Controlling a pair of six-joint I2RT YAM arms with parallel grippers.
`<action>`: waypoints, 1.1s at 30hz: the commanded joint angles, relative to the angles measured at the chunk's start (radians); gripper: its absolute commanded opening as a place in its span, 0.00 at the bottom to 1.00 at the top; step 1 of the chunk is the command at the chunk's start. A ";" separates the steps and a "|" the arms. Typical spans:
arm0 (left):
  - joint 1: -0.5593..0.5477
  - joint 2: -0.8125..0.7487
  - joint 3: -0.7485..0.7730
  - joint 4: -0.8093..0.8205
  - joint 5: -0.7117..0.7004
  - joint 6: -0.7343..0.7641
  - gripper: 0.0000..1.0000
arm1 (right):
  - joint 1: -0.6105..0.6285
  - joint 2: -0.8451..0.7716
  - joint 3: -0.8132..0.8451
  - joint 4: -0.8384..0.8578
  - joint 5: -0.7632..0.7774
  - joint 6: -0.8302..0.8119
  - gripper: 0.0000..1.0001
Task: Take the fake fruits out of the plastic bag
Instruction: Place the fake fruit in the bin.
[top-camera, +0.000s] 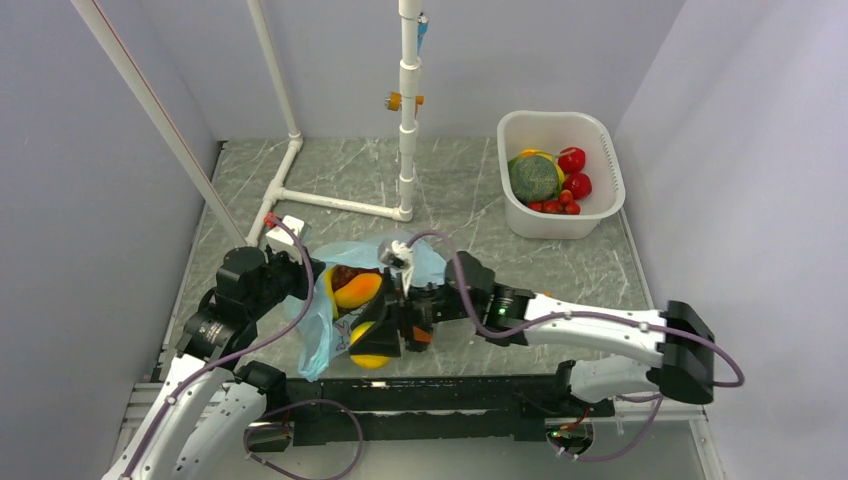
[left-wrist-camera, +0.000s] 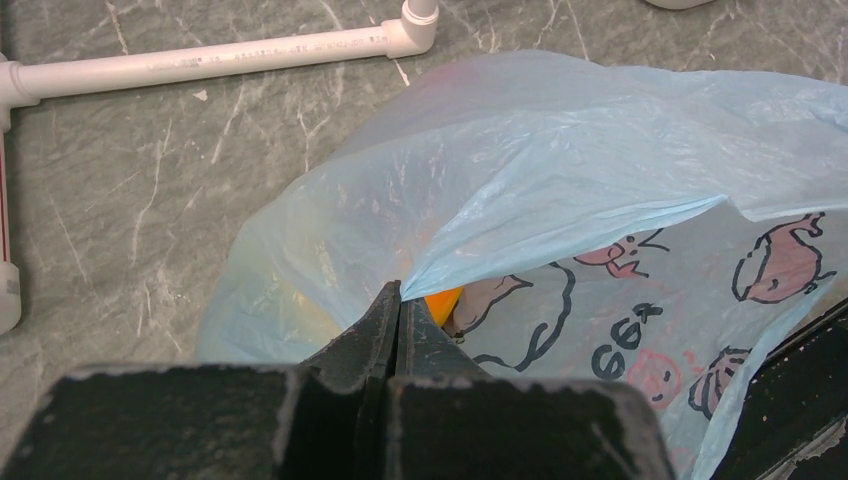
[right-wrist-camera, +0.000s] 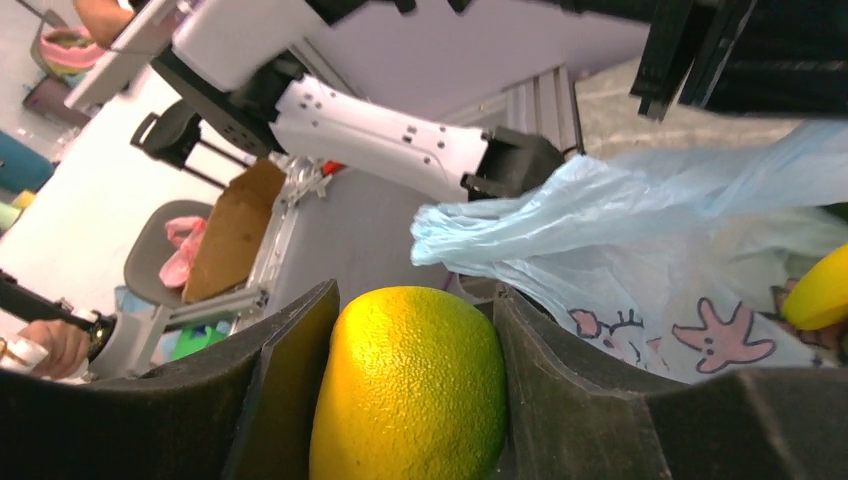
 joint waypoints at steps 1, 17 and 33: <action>0.003 0.008 0.021 0.006 -0.015 0.001 0.00 | 0.000 -0.173 0.038 -0.108 0.151 -0.086 0.00; 0.002 0.016 0.022 0.007 -0.016 0.001 0.00 | -0.024 -0.760 -0.239 -0.528 1.504 -0.035 0.00; 0.002 0.037 0.024 0.002 -0.025 -0.001 0.00 | -0.501 -0.247 -0.070 -0.520 1.337 0.046 0.00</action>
